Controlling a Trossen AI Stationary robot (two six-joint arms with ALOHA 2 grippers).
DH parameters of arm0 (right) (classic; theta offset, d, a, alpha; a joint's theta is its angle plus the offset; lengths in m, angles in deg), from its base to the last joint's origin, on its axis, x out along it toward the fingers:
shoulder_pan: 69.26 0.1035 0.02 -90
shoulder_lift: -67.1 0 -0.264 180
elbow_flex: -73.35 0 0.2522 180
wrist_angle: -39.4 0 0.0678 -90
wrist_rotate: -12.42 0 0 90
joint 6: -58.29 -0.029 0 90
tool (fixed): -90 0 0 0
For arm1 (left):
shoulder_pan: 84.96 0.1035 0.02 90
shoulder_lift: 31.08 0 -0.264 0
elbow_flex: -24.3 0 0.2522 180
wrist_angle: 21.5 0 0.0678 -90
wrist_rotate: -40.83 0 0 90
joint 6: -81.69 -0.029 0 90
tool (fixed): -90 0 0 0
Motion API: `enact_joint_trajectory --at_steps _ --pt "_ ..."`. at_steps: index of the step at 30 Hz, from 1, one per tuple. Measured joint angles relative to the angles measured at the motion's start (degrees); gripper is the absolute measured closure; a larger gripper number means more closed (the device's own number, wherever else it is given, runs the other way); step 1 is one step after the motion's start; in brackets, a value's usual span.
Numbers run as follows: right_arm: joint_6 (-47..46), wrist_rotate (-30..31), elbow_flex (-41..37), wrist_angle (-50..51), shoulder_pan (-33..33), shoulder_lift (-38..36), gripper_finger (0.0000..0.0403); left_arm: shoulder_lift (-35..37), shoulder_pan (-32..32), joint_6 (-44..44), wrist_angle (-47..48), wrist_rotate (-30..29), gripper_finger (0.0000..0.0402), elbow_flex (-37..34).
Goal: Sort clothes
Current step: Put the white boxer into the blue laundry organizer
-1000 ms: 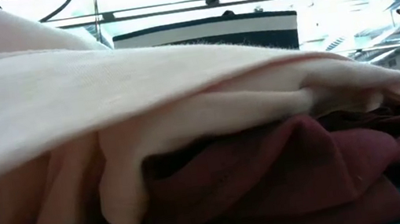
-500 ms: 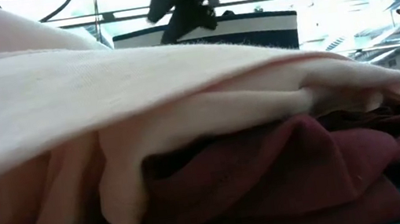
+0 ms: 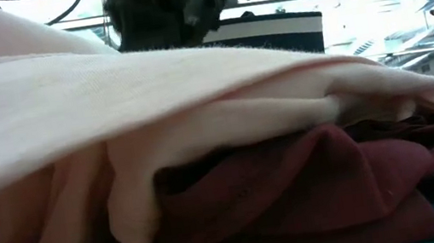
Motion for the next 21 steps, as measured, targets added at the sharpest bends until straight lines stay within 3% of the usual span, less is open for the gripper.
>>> enact_joint_trajectory --at_steps 21 --pt "-8.69 7.34 0.04 1.02 4.45 -0.13 0.019 0.02 0.0 0.13 0.52 0.24 0.0275 0.0"
